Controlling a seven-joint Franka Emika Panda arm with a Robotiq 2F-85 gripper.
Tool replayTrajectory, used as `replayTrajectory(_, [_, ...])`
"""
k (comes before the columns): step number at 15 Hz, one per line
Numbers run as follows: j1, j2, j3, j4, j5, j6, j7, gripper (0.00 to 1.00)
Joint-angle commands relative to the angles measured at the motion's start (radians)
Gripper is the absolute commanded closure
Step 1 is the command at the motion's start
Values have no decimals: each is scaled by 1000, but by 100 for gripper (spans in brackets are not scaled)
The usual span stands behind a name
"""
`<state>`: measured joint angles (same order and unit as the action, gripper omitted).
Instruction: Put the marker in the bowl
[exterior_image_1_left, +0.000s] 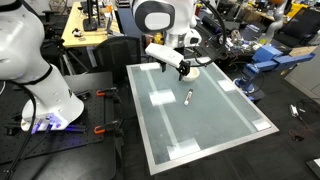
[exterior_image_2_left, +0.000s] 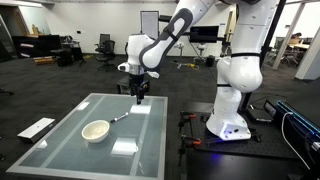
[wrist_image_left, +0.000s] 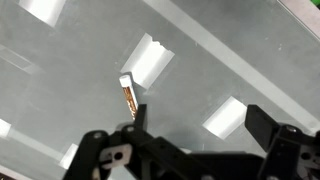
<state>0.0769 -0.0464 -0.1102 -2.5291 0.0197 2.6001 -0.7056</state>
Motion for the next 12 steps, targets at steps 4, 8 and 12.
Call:
replayTrajectory(4, [-30,-8,29,1,1,-3,1,0])
replayTrajectory(8, [-32,43,27,34,18,34,-19,0])
replayTrajectory(12, [-56,128,32,106,42,49,-104,0])
